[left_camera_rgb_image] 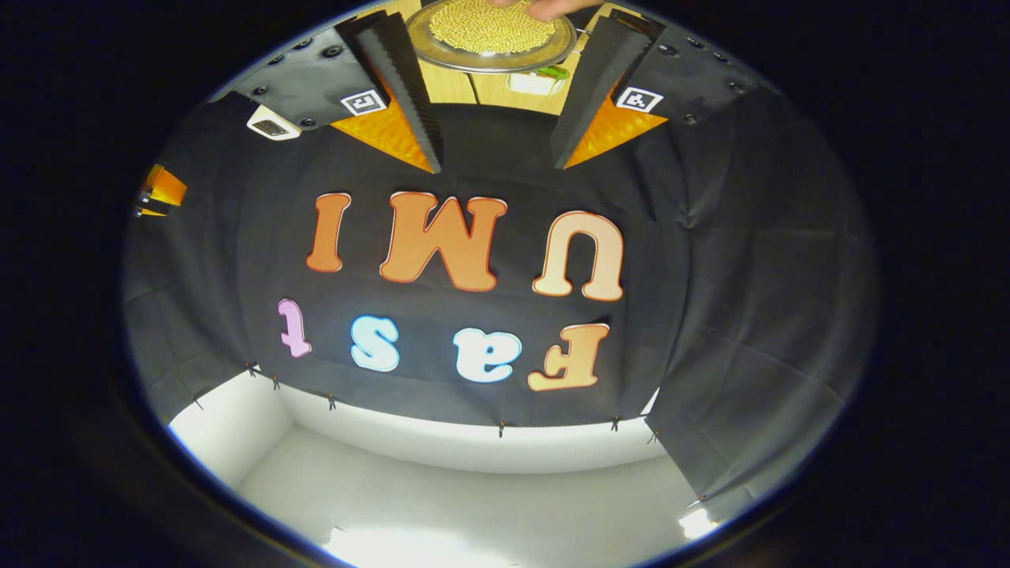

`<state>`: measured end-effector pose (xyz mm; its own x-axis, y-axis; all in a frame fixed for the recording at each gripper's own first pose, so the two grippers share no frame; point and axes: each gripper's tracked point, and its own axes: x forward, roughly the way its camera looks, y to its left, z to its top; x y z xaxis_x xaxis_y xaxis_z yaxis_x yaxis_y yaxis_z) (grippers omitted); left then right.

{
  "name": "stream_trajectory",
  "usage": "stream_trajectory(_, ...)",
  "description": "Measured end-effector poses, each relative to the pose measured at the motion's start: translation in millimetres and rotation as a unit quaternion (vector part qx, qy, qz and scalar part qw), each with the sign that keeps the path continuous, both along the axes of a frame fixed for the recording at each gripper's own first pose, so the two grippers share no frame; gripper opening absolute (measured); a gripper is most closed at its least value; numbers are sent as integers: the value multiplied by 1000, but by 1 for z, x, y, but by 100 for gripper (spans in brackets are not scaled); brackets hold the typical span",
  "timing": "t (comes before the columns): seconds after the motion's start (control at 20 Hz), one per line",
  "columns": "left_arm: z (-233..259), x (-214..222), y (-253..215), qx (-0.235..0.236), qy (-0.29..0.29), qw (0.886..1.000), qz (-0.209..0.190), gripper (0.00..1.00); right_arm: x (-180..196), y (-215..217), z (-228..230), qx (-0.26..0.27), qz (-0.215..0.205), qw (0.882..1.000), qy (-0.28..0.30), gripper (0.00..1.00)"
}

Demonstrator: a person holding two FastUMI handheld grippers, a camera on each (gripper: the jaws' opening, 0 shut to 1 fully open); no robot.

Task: First push the handle of the pot to place it horizontally, then grasp the pot with both hands and set it on the induction cooktop.

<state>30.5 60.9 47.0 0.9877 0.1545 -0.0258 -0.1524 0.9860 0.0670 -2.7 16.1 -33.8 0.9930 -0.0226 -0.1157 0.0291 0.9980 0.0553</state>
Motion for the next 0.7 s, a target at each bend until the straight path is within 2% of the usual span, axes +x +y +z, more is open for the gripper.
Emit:
stream_trajectory(0.05, 14, -4, -3, 6, -10, 1000, -2, 93, -2, -4, 6, -1, -2, 1000, -5, 88)
stream_trajectory(0.1, 28, -7, -8, 11, -20, 1000, -4, 93, -4, -16, 11, -3, -5, 1000, -11, 93)
stream_trajectory(0.4, 77, -24, -53, 25, -48, 998, -44, 93, -15, -38, 24, 14, -19, 1000, -14, 93)
stream_trajectory(0.5, 85, -33, -66, 20, -57, 997, -51, 87, -16, -38, 35, 21, -15, 999, -24, 93)
stream_trajectory(0.65, 92, -45, -73, 14, -65, 996, -52, 94, -17, -36, 45, 24, -5, 999, -31, 93)
stream_trajectory(0.7, 96, -48, -72, 16, -69, 996, -50, 87, -17, -34, 44, 24, -3, 999, -28, 97)
